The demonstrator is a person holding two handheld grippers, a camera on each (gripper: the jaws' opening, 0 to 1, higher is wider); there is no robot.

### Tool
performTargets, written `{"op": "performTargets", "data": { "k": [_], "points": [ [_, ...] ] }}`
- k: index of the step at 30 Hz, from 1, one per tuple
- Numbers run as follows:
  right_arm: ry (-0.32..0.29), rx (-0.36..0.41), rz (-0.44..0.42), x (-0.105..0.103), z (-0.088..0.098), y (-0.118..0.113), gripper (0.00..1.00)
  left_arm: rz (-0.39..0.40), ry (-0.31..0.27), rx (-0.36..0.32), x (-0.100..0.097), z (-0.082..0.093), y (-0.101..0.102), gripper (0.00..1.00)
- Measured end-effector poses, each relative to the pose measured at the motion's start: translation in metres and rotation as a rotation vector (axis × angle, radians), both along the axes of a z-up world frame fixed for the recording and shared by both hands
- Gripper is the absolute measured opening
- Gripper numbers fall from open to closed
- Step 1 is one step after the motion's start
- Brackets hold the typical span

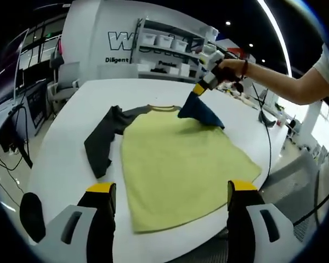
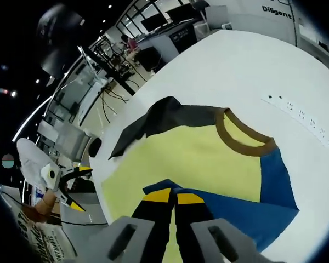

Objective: Fold the garment on the visible template until the final outline fits inside the template.

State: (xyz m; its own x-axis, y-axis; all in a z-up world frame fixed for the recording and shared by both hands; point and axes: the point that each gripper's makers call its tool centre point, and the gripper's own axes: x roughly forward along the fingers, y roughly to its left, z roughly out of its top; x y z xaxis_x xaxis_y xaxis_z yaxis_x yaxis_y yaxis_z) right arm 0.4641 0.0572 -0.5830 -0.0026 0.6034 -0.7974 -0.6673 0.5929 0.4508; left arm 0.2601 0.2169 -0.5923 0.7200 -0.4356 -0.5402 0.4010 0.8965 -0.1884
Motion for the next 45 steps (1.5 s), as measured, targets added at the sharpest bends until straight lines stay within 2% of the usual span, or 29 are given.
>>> {"op": "performTargets", "data": {
  "k": [6,15,25,27,31,36,39,41,42,44,45],
  "points": [
    [0.026,-0.053,0.034,0.004,-0.022,0.015,0.0,0.012,-0.012,-0.002,0.002,0.001,0.003,0.84],
    [0.064,-0.113,0.032,0.015,-0.052,0.028,0.0,0.009,-0.007,0.015,0.004,-0.006,0.007,0.83],
    [0.055,-0.184,0.017,0.036,-0.081,0.026,0.0,0.016,-0.006,0.013,0.005,-0.007,0.008,0.83],
    [0.021,-0.198,-0.011,0.047,-0.086,0.025,0.0,0.014,-0.002,0.013,0.005,-0.009,0.008,0.82],
    [-0.01,-0.184,-0.048,0.058,-0.087,0.027,0.0,0.014,-0.001,0.012,0.004,-0.009,0.007,0.82],
    [-0.074,-0.123,-0.127,0.073,-0.088,0.032,0.0,0.014,-0.002,0.014,0.004,-0.009,0.008,0.81],
    [-0.141,-0.044,-0.195,0.085,-0.078,0.036,0.1,0.017,-0.004,0.013,0.005,-0.009,0.008,0.82],
    [-0.149,-0.039,-0.207,0.086,-0.076,0.035,0.15,0.017,-0.005,0.013,0.005,-0.009,0.008,0.82],
    [-0.207,-0.015,-0.22,0.091,-0.068,0.036,0.18,0.019,-0.009,0.016,0.005,-0.009,0.008,0.82],
    [-0.234,-0.003,-0.229,0.09,-0.061,0.036,0.26,0.023,-0.013,0.022,0.005,-0.008,0.009,0.83],
    [-0.287,0.024,-0.22,0.09,-0.053,0.038,0.28,0.024,-0.013,0.022,0.006,-0.008,0.009,0.83]
  ]
}}
